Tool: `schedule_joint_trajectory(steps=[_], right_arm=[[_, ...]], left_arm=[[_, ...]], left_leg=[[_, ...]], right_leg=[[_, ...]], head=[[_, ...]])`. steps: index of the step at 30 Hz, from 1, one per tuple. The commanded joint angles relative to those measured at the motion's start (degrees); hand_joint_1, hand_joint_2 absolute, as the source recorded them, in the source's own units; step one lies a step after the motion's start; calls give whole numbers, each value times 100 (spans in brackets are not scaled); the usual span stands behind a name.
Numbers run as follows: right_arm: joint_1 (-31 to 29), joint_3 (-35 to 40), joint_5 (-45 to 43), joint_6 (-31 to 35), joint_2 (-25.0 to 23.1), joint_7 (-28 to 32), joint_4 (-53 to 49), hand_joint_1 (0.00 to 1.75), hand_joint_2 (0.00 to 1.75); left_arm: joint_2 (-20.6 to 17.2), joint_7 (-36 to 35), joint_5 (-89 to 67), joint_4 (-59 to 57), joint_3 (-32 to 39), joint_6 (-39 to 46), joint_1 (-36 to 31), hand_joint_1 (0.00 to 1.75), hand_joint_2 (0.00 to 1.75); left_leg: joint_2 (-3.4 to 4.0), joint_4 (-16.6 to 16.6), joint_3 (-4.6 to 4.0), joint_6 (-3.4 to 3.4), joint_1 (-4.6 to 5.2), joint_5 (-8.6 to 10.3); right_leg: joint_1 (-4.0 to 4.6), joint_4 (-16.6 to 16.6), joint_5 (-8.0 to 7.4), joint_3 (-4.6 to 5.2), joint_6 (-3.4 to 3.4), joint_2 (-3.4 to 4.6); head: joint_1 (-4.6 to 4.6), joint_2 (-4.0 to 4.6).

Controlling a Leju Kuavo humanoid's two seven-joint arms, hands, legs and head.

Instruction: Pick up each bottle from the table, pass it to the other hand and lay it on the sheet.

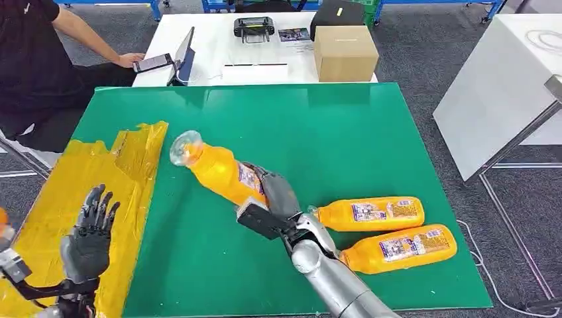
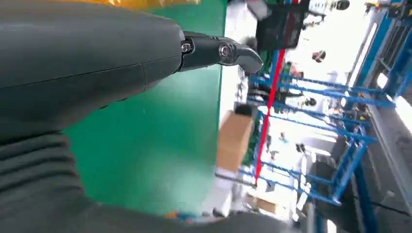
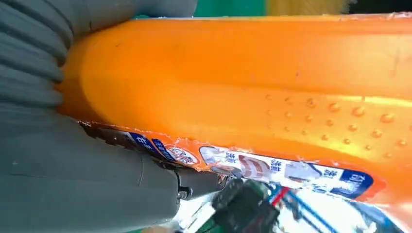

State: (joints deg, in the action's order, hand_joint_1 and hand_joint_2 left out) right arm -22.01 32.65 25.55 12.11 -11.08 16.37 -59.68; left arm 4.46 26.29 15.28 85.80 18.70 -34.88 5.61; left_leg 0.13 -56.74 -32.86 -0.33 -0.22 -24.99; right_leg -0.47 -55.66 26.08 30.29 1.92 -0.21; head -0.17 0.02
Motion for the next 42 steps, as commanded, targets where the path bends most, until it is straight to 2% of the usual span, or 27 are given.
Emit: schedule_joint_trajectory(steps=[1,6,10,19,23,29,34,39,42], right_arm=[[202,-41,-10,-451,-16,-87,-868,175,175],[213,190,6,-486,-114,-111,-724,175,175],[228,424,0,-556,-128,-159,-613,175,175],[265,682,35,-631,-190,-198,-377,175,175],[157,1114,168,-733,-440,-257,227,175,175],[-14,1742,333,-798,-830,-277,1105,175,175],[-8,1835,365,-805,-844,-271,1124,175,175],[-29,2486,441,-886,-892,-282,1254,175,175],[-42,2577,413,-852,-892,-295,1292,175,175]], left_arm=[[476,38,-181,738,-1096,353,390,0,175],[538,14,-398,905,-1580,509,515,0,175],[428,165,-599,1043,-2028,810,607,0,175],[299,342,-813,1300,-2357,984,692,0,175],[263,389,-868,1329,-2535,1088,625,0,175],[249,361,-783,1137,-2646,1079,501,0,175],[271,370,-786,1116,-2597,1142,489,0,175],[288,331,-643,892,-2401,1147,342,0,175],[288,314,-616,850,-2367,1129,318,0,175]], left_leg=[[-6,-7,3,-1,-6,-9],[-7,-3,3,1,0,-5],[-2,-2,5,0,-5,-7],[-1,1,9,2,-5,-7],[8,3,12,4,-7,-8],[6,5,9,3,-5,-4],[-8,9,13,2,-9,-2],[5,10,25,4,-14,-10],[-4,12,14,4,-6,-2]], right_leg=[[6,3,6,-9,-2,-4],[0,3,4,-3,-4,-5],[6,7,2,-7,-2,2],[7,8,3,-11,-4,2],[9,10,1,-12,-6,11],[7,7,0,-6,-4,9],[11,15,2,-14,-3,-5],[15,19,3,-26,-7,9],[7,13,2,-12,-6,-1]], head=[[2,0],[4,0],[4,0],[4,0],[4,0],[4,0],[4,0],[0,0],[2,0]])
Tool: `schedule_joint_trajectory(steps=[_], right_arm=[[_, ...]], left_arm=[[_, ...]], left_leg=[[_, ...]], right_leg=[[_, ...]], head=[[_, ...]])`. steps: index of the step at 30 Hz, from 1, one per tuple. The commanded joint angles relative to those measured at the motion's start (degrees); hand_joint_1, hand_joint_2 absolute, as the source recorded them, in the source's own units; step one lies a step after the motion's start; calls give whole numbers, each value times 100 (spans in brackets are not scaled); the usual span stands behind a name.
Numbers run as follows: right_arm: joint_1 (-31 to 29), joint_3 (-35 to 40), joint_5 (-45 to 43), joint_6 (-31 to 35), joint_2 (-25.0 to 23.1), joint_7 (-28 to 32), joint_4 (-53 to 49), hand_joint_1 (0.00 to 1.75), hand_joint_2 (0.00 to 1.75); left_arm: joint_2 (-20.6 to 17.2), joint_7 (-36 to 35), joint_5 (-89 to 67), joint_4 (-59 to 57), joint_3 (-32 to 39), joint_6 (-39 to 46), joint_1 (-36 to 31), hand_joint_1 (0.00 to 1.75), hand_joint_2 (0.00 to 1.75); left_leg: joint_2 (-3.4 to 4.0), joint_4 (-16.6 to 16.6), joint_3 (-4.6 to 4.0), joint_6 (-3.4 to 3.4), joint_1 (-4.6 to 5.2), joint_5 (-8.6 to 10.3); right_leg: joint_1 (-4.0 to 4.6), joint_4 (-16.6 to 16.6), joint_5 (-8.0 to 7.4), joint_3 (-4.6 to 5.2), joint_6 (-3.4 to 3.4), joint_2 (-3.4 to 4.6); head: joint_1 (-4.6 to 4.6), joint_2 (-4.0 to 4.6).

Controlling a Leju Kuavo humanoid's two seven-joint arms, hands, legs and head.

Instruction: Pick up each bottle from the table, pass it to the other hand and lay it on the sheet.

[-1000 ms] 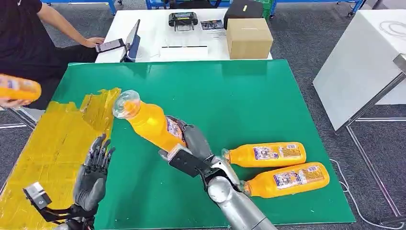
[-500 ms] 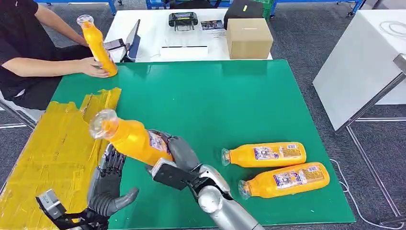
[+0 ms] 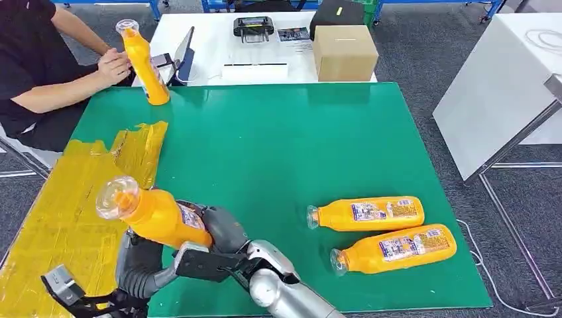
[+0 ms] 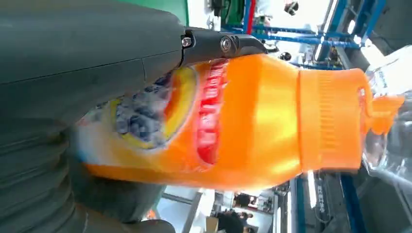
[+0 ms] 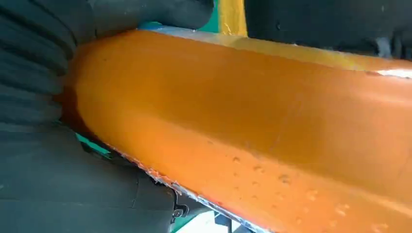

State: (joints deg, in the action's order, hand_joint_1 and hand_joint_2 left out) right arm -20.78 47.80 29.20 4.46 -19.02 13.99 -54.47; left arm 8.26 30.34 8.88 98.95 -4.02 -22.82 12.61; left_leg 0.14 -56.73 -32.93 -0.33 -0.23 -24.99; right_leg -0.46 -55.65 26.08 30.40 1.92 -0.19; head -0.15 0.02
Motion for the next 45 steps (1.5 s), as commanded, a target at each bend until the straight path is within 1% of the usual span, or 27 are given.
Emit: schedule_joint_trajectory(steps=[1,3,13,18,19,20,21,23,26,28,31,32,33,35,36,37,41,42,43,44,45], right_arm=[[-165,1061,47,-88,-98,-57,771,175,175],[-165,1061,47,-88,-98,-57,771,175,175],[-165,1061,47,-88,-98,-57,771,175,175],[-210,1149,-21,-64,-98,-53,885,175,175],[-216,1168,-42,-49,-98,-66,917,175,175],[-229,1190,-59,-43,-98,-70,940,175,175],[-235,1203,-77,-38,-98,-68,952,175,175],[-242,1208,-91,-28,-98,-67,974,175,175],[-249,1205,-91,-29,-98,-67,974,175,175],[-259,1200,-91,-30,-97,-67,975,175,175],[-232,1105,-91,5,-93,-84,994,175,175],[-221,1068,-91,20,-84,-81,987,175,175],[-210,1022,-85,32,-66,-80,970,175,175],[-196,950,-82,48,-40,-83,931,175,175],[-197,936,-85,58,-34,-85,926,175,175],[-191,874,-97,90,-11,-98,898,175,175],[-118,621,-100,226,79,-135,765,175,175],[-92,538,-95,269,115,-128,712,175,175],[-36,413,-68,325,172,-102,626,175,175],[1,321,-41,356,218,-82,561,175,175],[42,224,-25,365,264,-62,493,175,175]], left_arm=[[-92,-90,25,-465,-95,-78,-381,0,175],[-92,-90,25,-465,-95,-78,-381,0,175],[-92,-90,25,-465,-95,-78,-381,0,175],[-60,-166,118,-585,42,-56,-445,0,175],[-35,-172,192,-623,93,-77,-464,68,175],[-10,-171,233,-629,122,-107,-466,175,175],[-1,-171,264,-635,134,-141,-466,175,175],[14,-174,294,-636,153,-176,-466,175,175],[12,-174,295,-631,154,-178,-471,175,175],[8,-174,295,-625,158,-179,-472,175,175],[32,-150,309,-566,186,-216,-448,175,175],[36,-136,280,-551,187,-198,-443,175,175],[35,-132,273,-541,187,-209,-441,175,175],[29,-132,264,-539,184,-224,-441,175,175],[28,-132,264,-540,182,-229,-442,175,175],[18,-128,263,-540,178,-243,-450,175,175],[3,-154,251,-464,166,-245,-434,175,175],[-20,-173,235,-424,147,-233,-429,175,175],[-51,-177,186,-355,114,-197,-423,175,175],[-89,-193,151,-300,78,-179,-423,175,175],[-120,-194,106,-242,50,-147,-418,175,175]], left_leg=[[-14,9,9,3,-2,2],[-7,8,18,4,-8,-3],[-11,6,8,1,-3,0],[-12,7,11,2,-5,0],[-11,7,9,2,-3,1],[-10,7,7,1,-1,2],[-14,8,15,3,-7,-1],[-11,5,4,1,0,2],[-17,7,15,3,-11,-2],[-16,6,9,2,-5,0],[-18,5,17,2,-12,-4],[-13,4,4,1,-3,1],[-18,5,11,1,-8,-1],[-14,4,4,1,-3,1],[-22,5,19,2,-14,-4],[-19,5,8,1,-5,1],[-17,5,2,1,-2,3],[-26,6,17,2,-13,-3],[-22,6,6,0,-3,2],[-27,6,15,1,-11,-2],[-25,6,8,1,-8,0]], right_leg=[[3,9,2,-15,-4,-14],[9,13,3,-24,-6,-6],[4,8,2,-10,-3,-9],[6,11,2,-15,-4,-10],[4,8,2,-11,-3,-10],[2,7,1,-8,-3,-9],[8,13,3,-20,-5,-12],[1,5,2,-5,-2,-10],[12,15,4,-22,-6,-15],[5,9,3,-12,-3,-14],[13,15,4,-24,-5,-15],[4,7,2,-6,-2,-11],[9,12,3,-17,-3,-16],[4,7,2,-7,-2,-13],[15,18,5,-29,-6,-19],[6,10,3,-13,-3,-17],[3,8,1,-4,-2,-16],[14,19,5,-27,-5,-23],[4,10,3,-11,-2,-21],[11,17,5,-24,-4,-25],[9,15,3,-16,-3,-23]], head=[[-4,0],[-2,0],[0,0],[0,0],[0,0],[0,0],[0,0],[0,0],[-2,0],[-2,0],[0,0],[-2,0],[-2,0],[-2,0],[-2,0],[0,0],[-2,0],[0,0],[-2,0],[-2,0],[0,0]])
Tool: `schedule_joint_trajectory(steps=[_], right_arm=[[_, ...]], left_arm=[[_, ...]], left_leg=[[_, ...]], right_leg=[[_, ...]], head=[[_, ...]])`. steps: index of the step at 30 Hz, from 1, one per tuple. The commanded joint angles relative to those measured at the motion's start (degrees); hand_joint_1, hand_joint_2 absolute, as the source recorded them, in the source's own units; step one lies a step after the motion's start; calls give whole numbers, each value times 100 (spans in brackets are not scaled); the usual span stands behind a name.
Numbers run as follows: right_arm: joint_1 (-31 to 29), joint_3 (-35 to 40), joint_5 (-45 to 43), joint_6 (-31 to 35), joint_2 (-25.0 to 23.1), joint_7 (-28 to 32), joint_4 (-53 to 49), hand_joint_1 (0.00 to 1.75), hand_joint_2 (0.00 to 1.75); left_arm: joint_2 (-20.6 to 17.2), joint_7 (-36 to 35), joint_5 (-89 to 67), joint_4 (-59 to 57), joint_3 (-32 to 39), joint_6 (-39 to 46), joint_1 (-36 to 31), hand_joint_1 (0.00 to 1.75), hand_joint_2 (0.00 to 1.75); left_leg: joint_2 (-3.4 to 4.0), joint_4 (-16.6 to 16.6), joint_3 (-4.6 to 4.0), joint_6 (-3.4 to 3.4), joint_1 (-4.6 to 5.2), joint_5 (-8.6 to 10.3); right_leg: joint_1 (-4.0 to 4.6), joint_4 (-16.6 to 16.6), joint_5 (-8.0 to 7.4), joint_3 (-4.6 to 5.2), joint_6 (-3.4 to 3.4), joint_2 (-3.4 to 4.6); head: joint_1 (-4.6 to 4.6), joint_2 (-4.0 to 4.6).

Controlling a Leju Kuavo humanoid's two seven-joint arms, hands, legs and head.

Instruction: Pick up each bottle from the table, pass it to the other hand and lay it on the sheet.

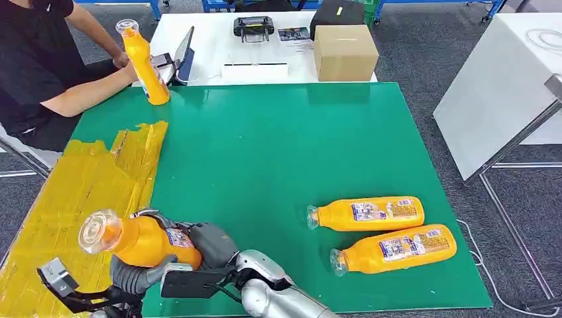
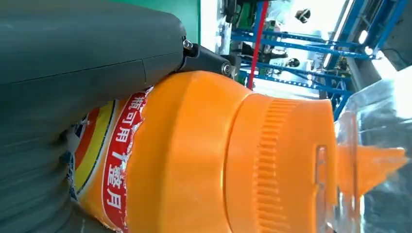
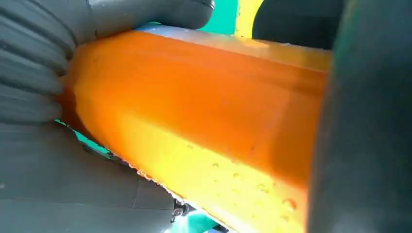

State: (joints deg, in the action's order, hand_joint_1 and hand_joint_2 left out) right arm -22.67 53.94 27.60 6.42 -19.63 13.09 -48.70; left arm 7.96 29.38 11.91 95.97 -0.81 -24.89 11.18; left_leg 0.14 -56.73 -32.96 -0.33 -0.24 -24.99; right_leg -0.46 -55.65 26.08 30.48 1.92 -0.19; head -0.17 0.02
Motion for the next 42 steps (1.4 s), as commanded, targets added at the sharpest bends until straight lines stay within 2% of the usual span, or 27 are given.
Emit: schedule_joint_trajectory(steps=[1,2,3,4,5,6,7,9,10,11,12,17,21,22,25,26,31,32,36,38,39,40,41,42], right_arm=[[274,-507,210,302,386,59,-182,175,175],[299,-597,299,407,436,65,-267,175,175],[340,-701,468,574,486,58,-389,45,175],[466,-919,553,686,543,102,-654,0,175],[456,-959,682,675,647,63,-814,0,175],[502,-1097,668,648,734,53,-1006,0,0],[545,-1255,766,598,902,-45,-1272,0,0],[727,-1488,823,510,1181,-15,-1834,0,0],[861,-1570,850,405,1493,6,-2315,0,0],[975,-1657,868,361,1715,17,-2658,0,0],[1189,-1809,842,278,1921,45,-3043,0,175],[1286,-1839,856,213,1913,52,-3126,0,175],[1259,-1810,883,211,1866,47,-3070,0,175],[1313,-1813,903,369,1989,157,-3206,0,175],[1609,-1969,610,277,2562,524,-3992,0,175],[1634,-2049,461,167,2709,616,-4115,0,0],[1733,-2336,211,-516,3377,795,-4235,0,0],[1739,-2337,289,-564,3519,784,-4236,0,175],[1602,-2568,-113,-1106,4117,924,-4309,0,175],[1594,-2716,-179,-1255,4285,975,-4388,0,175],[1561,-2780,-270,-1384,4400,990,-4427,0,175],[1529,-2840,-338,-1466,4486,993,-4460,0,175],[1576,-2931,-383,-1515,4552,993,-4519,0,175],[1674,-3054,-452,-1602,4691,983,-4620,0,175]], left_arm=[[-130,-82,-286,127,-297,115,-276,175,175],[-146,-74,-333,180,-305,150,-271,175,175],[-159,-22,-469,247,-302,238,-254,175,175],[-184,59,-708,321,-289,380,-237,175,175],[-235,136,-987,340,-283,529,-249,175,175],[-254,217,-1258,281,-254,701,-306,175,175],[-334,431,-2706,209,-210,1716,-445,175,175],[-421,320,-4495,-83,-155,3120,-654,175,175],[-550,-105,-5815,-393,-81,4025,-771,175,175],[-654,-388,-6288,-669,28,4383,-848,175,175],[-700,-528,-6658,-966,190,4751,-904,175,175],[-689,-451,-6606,-1015,218,4829,-884,175,175],[-666,-449,-6617,-958,186,4837,-868,175,175],[-743,-1139,-7972,-1065,290,5421,-799,175,175],[-1075,-1414,-8626,-1853,554,5700,-782,175,175],[-1159,-1417,-8734,-2200,608,5730,-853,175,175],[-1393,-1038,-8582,-3776,686,5448,-1330,175,175],[-1419,-971,-8563,-3976,645,5352,-1404,175,175],[-2028,-790,-8825,-5164,-43,4569,-1673,175,175],[-2219,-736,-8779,-5546,-210,4377,-1721,175,175],[-2299,-615,-8718,-5630,-266,4431,-1718,0,175],[-2293,-558,-8592,-5738,-241,4389,-1774,0,175],[-2319,-523,-8569,-5765,-292,4354,-1793,0,0],[-2383,-398,-8420,-5668,-338,4351,-1737,0,0]], left_leg=[[-25,5,11,0,-6,0],[-19,4,5,0,-4,1],[-32,3,12,-1,-9,-1],[-34,4,18,0,-12,-3],[-23,3,5,-1,-5,1],[-25,3,7,-1,-7,0],[-28,2,6,-1,-7,0],[-40,2,12,-2,-12,0],[-36,5,0,-1,-3,7],[-37,7,0,-1,0,9],[-53,7,11,-1,-11,8],[-39,9,25,0,-10,-3],[-16,2,9,0,-3,-3],[-10,2,12,0,-3,-6],[-14,9,11,-1,4,0],[-15,12,18,-1,1,-1],[-21,14,14,-2,4,4],[-27,15,18,-2,1,4],[-29,10,19,-3,0,2],[-25,10,17,-4,15,5],[-34,15,36,-4,19,6],[-33,15,52,-6,25,2],[-23,18,64,-4,21,2],[-36,16,83,-16,33,-12]], right_leg=[[6,13,4,-22,-1,-24],[4,9,2,-12,-1,-18],[9,14,6,-28,-2,-30],[13,19,7,-35,-3,-31],[5,10,3,-16,-1,-22],[7,13,4,-20,-1,-23],[8,12,4,-20,-1,-26],[12,17,5,-34,-3,-37],[3,10,2,-15,-1,-34],[0,11,1,-11,0,-36],[11,22,1,-34,-3,-50],[10,26,5,-50,-4,-33],[3,11,4,-23,-1,-17],[3,11,3,-23,-2,-7],[-4,12,3,-18,0,-14],[-1,18,3,-28,-1,-14],[-4,17,0,-24,0,-19],[-1,22,0,-31,-1,-25],[-1,21,2,-35,0,-29],[-19,7,3,-28,1,-25],[-22,14,2,-52,1,-33],[-28,9,4,-65,4,-37],[-23,13,-1,-77,1,-30],[-29,4,14,-114,18,-34]], head=[[2,0],[2,0],[2,0],[2,0],[2,0],[4,0],[2,0],[2,0],[2,0],[2,0],[2,0],[4,0],[2,0],[7,0],[2,0],[4,0],[2,0],[4,0],[4,0],[7,0],[11,0],[4,0],[4,0],[9,0]])
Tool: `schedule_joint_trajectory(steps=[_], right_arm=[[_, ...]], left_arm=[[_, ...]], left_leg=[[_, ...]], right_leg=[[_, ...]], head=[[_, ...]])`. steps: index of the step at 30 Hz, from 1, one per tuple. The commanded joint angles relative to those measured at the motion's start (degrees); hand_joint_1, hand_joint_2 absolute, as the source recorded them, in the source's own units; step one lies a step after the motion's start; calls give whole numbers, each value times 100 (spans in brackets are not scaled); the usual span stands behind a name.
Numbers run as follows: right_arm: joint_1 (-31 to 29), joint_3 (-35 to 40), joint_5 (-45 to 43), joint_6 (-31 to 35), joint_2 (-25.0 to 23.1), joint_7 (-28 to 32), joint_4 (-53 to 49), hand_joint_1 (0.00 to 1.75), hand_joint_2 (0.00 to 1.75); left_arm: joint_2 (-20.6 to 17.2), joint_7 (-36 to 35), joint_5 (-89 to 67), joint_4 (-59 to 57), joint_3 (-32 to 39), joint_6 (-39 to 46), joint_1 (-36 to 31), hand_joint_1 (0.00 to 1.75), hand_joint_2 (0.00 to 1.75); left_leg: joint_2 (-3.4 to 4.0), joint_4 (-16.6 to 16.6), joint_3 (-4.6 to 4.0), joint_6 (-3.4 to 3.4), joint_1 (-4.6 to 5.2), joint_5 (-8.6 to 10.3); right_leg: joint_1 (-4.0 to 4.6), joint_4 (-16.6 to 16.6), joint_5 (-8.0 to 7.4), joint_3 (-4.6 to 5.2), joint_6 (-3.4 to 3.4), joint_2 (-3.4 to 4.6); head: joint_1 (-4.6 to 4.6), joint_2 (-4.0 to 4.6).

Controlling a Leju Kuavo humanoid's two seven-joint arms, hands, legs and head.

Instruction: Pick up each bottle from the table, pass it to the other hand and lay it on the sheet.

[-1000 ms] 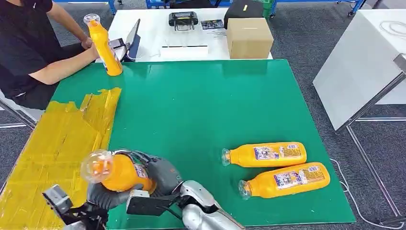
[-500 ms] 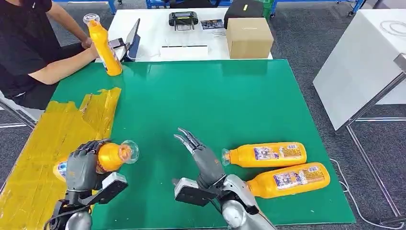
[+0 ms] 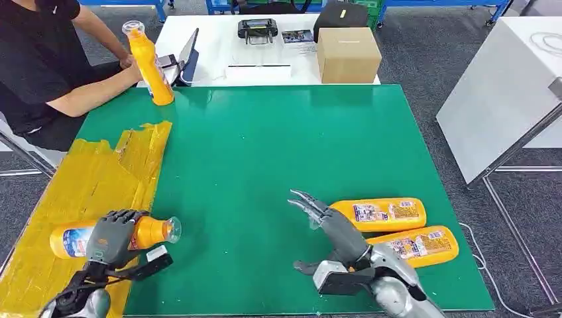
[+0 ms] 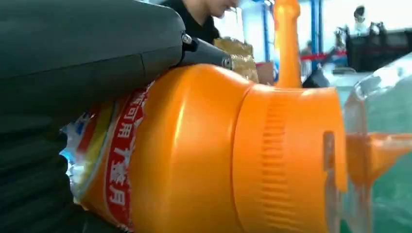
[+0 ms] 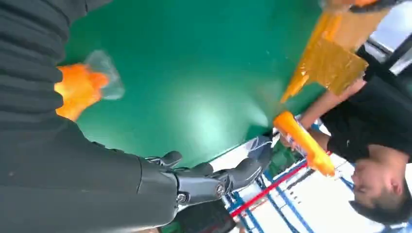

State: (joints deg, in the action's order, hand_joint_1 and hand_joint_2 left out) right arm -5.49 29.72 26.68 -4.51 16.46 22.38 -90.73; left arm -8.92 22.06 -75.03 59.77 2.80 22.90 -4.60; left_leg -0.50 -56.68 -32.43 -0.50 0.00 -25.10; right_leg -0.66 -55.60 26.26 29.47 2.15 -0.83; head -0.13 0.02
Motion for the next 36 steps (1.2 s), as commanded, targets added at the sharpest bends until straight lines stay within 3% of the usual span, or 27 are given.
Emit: schedule_joint_trajectory(steps=[1,2,3,5,6,7,8,10,14,21,25,26,28,30,34,36], right_arm=[[37,-733,-370,-528,1178,76,-489,0,175],[106,-838,-387,-581,1303,88,-556,0,175],[149,-906,-423,-618,1326,109,-582,0,175],[226,-1006,-421,-703,1488,84,-661,0,175],[259,-1065,-448,-746,1520,80,-698,0,175],[316,-1072,-527,-934,1770,-72,-787,0,175],[418,-1175,-691,-1029,2000,-109,-931,0,175],[586,-1361,-893,-1260,2324,-178,-1102,0,175],[1413,-2178,-1639,-1716,3414,-555,-1804,0,175],[2592,-3323,-2607,-2091,4444,-1268,-2617,0,175],[2711,-3415,-2710,-2094,4536,-1361,-2691,0,175],[2932,-3534,-2807,-2039,4724,-1521,-2809,0,175],[3008,-3537,-2543,-1942,4617,-1573,-2804,0,175],[2674,-3043,-2084,-1846,4344,-1450,-2489,0,175],[2499,-2868,-1930,-1797,4242,-1409,-2363,0,175],[1808,-2190,-1276,-1738,3694,-1296,-1728,0,175]], left_arm=[[-730,573,586,-1898,-651,-558,-76,0,0],[-798,690,761,-1667,-658,-625,47,0,0],[-822,739,875,-1531,-635,-687,111,0,0],[-894,875,1188,-1187,-596,-912,279,0,0],[-925,891,1269,-1024,-584,-985,368,0,0],[-973,1017,1501,-832,-547,-1137,485,0,0],[-1034,1054,1629,-669,-533,-1234,588,0,0],[-1127,1166,1931,-447,-500,-1485,731,0,0],[-1383,1354,2517,166,-369,-1923,1141,0,0],[-1327,1754,3257,544,-167,-2373,1308,0,0],[-1269,1794,3413,595,-154,-2453,1286,0,0],[-1251,1794,3945,805,-241,-2558,1297,0,0],[-1167,1794,4776,1086,-396,-2579,1256,0,0],[-1031,1794,5098,1111,-460,-2642,1112,0,0],[-993,1794,5311,1223,-424,-2730,1117,0,0],[-856,1794,5915,1498,-342,-2927,1069,0,0]], left_leg=[[43,13,45,-5,5,-6],[32,9,74,-11,11,-37],[25,1,91,-22,13,-47],[53,2,73,-5,5,-75],[64,4,117,-1,6,-98],[81,4,102,0,3,-93],[70,-3,148,-2,4,-106],[66,-5,163,-6,6,-82],[61,-3,207,-1,18,-98],[68,0,182,-10,31,-123],[63,7,193,-15,36,-120],[58,8,188,-14,31,-118],[58,3,183,-14,26,-118],[48,6,167,-14,24,-110],[49,13,184,-19,21,-115],[51,12,178,-18,19,-115]], right_leg=[[-4,3,-13,-20,-11,45],[-11,-4,10,-47,-9,35],[-15,-14,24,-15,-13,26],[-9,-17,37,13,-32,53],[-11,-16,53,-27,-29,59],[-7,-16,41,-19,-28,78],[-7,-22,48,-84,-35,72],[-5,-19,56,-119,-30,63],[-19,-15,76,-162,-23,63],[-28,-12,85,-141,-14,72],[-35,-8,88,-145,-9,64],[-30,-3,94,-148,3,61],[-25,-2,91,-117,2,62],[-24,5,87,-82,3,51],[-24,17,88,-90,5,51],[-23,21,86,-86,3,53]], head=[[5,0],[7,0],[0,0],[7,0],[4,0],[4,0],[4,0],[4,0],[4,0],[4,0],[7,0],[4,0],[4,0],[4,0],[2,0],[2,0]])
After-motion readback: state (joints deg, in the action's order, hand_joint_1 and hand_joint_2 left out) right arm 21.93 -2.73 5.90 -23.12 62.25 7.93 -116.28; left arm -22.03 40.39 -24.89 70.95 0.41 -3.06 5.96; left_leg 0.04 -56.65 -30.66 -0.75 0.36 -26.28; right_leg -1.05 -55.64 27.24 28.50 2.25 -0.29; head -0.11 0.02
